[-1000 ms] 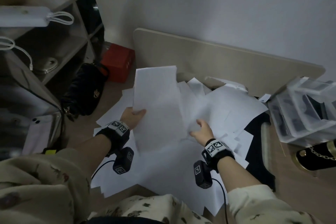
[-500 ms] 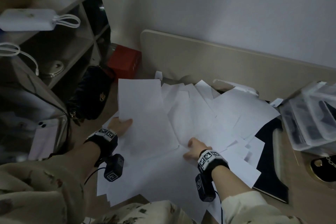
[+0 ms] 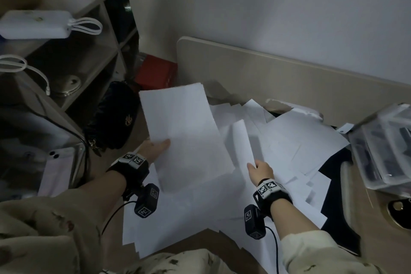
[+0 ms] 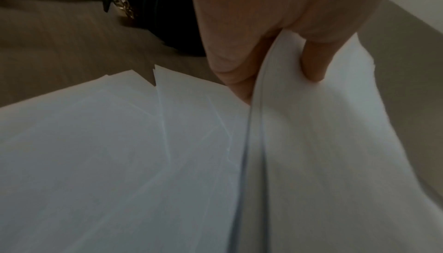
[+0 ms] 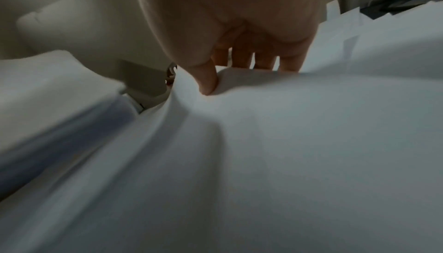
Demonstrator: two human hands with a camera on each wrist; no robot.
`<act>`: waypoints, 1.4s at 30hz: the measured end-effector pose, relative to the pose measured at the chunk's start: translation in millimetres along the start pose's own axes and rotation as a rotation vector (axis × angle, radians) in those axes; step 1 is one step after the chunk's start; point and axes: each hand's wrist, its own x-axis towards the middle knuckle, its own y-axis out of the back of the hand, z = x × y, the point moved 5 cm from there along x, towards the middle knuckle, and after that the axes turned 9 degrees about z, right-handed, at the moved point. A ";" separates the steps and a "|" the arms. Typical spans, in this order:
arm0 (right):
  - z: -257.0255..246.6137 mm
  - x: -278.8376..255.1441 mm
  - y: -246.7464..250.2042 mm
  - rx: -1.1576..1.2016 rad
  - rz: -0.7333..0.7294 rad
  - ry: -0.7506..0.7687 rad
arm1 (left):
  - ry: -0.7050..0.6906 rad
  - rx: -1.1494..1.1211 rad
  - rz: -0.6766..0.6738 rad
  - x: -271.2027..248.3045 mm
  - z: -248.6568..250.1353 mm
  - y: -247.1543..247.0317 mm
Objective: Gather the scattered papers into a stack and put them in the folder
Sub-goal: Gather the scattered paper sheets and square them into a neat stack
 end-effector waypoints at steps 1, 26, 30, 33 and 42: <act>-1.6 1.7 -5.8 0.002 -0.017 0.016 | -0.008 0.056 -0.010 -1.3 -0.7 -2.6; 11.8 -20.6 22.5 0.273 0.239 -0.093 | -0.037 0.474 -0.118 0.4 -20.0 -18.8; 24.7 -20.5 50.6 0.376 0.417 -0.073 | -0.066 0.505 -0.084 -8.3 -14.8 -21.4; 28.6 -26.3 69.2 0.463 0.525 -0.025 | -0.080 0.537 -0.056 -10.9 -13.9 -18.8; 12.4 -47.0 122.4 0.753 0.771 0.113 | -0.086 0.614 -0.012 -21.7 -11.1 -23.2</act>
